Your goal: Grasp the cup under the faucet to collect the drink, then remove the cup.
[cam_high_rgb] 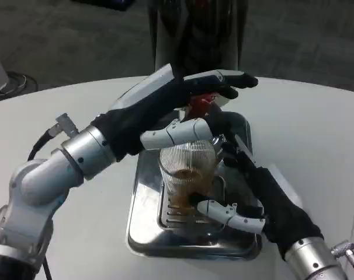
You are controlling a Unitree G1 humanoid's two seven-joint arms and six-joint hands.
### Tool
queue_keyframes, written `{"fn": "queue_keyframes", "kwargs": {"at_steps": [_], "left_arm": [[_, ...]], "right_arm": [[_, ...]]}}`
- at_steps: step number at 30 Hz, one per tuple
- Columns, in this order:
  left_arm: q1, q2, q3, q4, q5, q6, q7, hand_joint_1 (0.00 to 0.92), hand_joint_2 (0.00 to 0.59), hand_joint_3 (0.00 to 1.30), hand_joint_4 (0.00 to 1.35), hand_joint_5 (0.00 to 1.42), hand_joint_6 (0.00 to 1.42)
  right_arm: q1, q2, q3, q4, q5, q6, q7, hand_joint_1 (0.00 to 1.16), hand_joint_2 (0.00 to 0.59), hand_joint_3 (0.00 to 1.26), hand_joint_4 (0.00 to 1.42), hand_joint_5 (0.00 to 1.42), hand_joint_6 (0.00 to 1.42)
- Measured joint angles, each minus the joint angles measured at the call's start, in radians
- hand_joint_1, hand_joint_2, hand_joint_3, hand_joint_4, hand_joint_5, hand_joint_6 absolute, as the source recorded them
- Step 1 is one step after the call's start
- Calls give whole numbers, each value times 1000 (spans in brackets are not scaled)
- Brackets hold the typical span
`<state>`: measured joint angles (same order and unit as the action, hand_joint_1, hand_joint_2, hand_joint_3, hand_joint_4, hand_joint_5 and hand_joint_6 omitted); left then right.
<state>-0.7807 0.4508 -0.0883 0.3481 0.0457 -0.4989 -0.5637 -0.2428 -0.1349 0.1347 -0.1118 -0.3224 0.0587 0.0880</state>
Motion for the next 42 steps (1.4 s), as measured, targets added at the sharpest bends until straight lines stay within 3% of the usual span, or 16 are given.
{"fn": "queue_keyframes", "kwargs": {"at_steps": [11, 42], "left_arm": [[4, 7, 0, -22, 1, 16, -1, 0, 110, 263, 181, 220, 347], [-13, 23, -32, -7, 12, -3, -1, 0, 111, 273, 194, 230, 349]], "right_arm": [[-33, 12, 27, 48, -1, -1, -17, 703, 196, 6, 64, 110, 113], [-112, 56, 36, 157, 1, -11, -72, 708, 208, 15, 74, 111, 114]]}}
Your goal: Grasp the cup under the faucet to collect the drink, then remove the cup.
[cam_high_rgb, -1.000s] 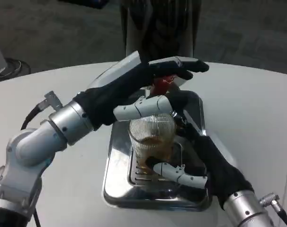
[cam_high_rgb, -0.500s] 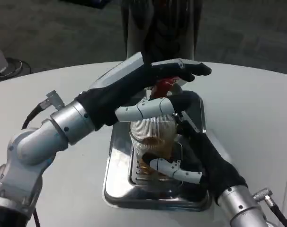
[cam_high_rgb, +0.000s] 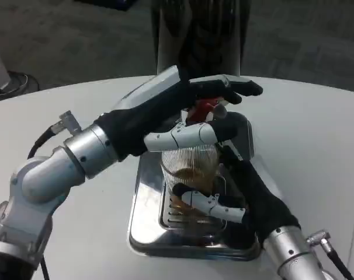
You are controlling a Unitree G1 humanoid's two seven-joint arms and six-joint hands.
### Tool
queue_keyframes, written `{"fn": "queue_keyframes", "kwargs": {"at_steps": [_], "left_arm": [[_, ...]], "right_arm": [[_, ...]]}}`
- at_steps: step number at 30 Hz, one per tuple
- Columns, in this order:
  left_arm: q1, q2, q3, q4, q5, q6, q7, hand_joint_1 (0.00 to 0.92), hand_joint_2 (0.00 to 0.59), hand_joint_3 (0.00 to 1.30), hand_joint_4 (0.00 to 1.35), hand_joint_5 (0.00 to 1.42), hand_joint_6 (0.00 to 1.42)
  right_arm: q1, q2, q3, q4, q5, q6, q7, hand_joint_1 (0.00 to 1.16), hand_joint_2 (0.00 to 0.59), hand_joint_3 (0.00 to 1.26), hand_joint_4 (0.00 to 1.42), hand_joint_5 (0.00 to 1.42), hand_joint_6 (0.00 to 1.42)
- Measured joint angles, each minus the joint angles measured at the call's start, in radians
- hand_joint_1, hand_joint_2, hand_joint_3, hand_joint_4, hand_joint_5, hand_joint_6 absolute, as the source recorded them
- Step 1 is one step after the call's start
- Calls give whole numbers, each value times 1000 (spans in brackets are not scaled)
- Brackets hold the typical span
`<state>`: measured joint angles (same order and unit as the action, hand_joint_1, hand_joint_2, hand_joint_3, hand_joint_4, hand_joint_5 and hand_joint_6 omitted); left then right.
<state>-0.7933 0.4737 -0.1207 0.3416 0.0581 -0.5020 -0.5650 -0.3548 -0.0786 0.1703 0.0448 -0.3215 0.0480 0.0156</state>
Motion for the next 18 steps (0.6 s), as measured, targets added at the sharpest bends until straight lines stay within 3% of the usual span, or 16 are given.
{"fn": "queue_keyframes", "kwargs": {"at_steps": [18], "left_arm": [[0, 20, -1, -7, 0, 0, 0, 0, 114, 281, 203, 231, 349]], "right_arm": [[-40, 29, 9, 82, 13, -58, -32, 705, 209, 33, 93, 131, 103]]}}
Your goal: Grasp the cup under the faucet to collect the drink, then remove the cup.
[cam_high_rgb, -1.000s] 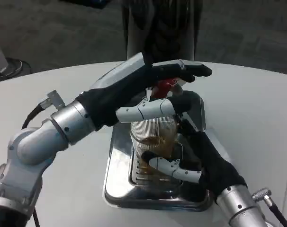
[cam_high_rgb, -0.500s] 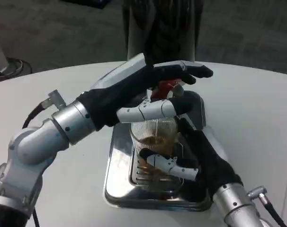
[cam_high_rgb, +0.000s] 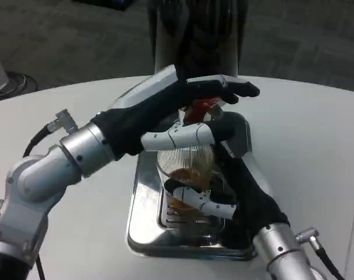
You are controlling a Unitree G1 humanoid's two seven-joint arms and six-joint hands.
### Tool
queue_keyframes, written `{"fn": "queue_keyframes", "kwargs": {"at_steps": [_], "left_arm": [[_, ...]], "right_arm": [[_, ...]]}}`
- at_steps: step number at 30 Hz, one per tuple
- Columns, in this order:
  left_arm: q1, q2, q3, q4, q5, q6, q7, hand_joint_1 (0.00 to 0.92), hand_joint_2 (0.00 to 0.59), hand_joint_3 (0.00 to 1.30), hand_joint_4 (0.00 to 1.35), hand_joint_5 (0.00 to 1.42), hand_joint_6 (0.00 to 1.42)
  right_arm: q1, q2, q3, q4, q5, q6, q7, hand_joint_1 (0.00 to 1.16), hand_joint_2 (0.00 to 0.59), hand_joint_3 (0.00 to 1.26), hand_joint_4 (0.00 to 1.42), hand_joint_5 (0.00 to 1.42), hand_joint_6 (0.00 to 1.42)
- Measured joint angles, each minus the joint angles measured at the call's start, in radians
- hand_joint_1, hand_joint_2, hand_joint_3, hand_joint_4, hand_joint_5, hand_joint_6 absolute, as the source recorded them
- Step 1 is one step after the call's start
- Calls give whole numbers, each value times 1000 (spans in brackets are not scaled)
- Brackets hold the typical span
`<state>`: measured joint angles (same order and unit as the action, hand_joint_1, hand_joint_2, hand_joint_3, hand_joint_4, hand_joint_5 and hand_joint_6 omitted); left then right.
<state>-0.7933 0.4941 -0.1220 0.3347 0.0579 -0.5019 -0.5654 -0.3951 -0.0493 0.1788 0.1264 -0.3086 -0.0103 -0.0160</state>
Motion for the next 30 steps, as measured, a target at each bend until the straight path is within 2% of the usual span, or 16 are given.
{"fn": "queue_keyframes", "kwargs": {"at_steps": [8, 19, 30], "left_arm": [[-6, 2, -1, 8, 0, 0, 0, 0, 116, 282, 216, 234, 349], [-26, 2, -5, 42, 0, -15, -3, 0, 117, 291, 225, 242, 348], [-44, 2, -10, 82, 0, -31, -3, 0, 117, 295, 228, 245, 348]], "right_arm": [[-19, 7, -3, 59, 10, -50, -22, 693, 204, 46, 99, 133, 51], [-32, 14, -6, 118, 11, -82, -48, 692, 204, 53, 115, 140, 57], [-52, 41, -7, 188, 9, -124, -104, 692, 204, 65, 131, 160, 76]]}}
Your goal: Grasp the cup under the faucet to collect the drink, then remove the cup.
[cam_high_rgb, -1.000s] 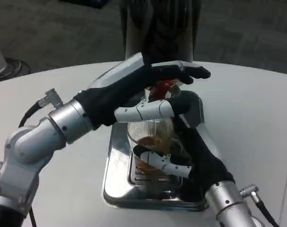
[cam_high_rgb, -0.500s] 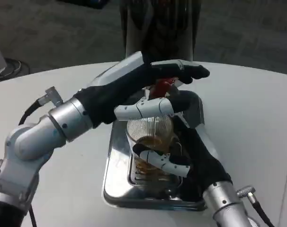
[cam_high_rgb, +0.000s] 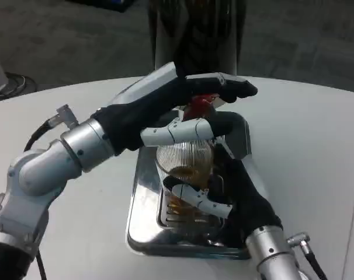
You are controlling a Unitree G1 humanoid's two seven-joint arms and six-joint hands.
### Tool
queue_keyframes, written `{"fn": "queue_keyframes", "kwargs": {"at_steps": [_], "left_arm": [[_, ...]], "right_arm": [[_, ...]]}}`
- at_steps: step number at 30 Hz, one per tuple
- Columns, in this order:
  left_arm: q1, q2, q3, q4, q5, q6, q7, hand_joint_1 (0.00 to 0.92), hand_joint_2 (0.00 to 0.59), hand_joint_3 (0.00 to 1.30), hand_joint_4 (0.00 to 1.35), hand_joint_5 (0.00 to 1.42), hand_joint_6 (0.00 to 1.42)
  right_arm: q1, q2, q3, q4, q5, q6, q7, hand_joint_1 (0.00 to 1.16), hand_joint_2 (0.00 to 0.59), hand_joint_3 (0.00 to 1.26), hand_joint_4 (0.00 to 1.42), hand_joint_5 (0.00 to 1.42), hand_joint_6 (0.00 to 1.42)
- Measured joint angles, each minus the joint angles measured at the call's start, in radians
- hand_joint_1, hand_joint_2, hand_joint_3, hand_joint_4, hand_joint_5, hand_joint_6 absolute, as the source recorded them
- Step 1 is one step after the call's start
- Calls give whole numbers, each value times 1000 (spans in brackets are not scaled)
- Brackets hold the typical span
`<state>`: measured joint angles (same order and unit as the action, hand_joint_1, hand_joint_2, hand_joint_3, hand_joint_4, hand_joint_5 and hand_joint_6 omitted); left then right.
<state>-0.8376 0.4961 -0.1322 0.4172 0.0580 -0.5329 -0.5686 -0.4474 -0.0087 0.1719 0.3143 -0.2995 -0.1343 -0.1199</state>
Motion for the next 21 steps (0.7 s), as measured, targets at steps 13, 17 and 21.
{"fn": "queue_keyframes", "kwargs": {"at_steps": [13, 17, 21], "left_arm": [[-1, 0, -1, 8, 0, -7, 0, 0, 116, 295, 239, 254, 348], [0, 0, -1, 6, 0, -7, 0, 0, 116, 295, 241, 256, 348], [1, 1, -1, 2, 0, -5, 0, 0, 116, 298, 241, 257, 348]], "right_arm": [[3, 41, 8, 38, -5, -35, -64, 704, 209, 183, 230, 266, 124], [11, 49, 11, 41, -13, -47, -91, 719, 210, 235, 283, 329, 169], [19, 59, 12, 41, -24, -52, -129, 768, 218, 303, 347, 383, 246]]}}
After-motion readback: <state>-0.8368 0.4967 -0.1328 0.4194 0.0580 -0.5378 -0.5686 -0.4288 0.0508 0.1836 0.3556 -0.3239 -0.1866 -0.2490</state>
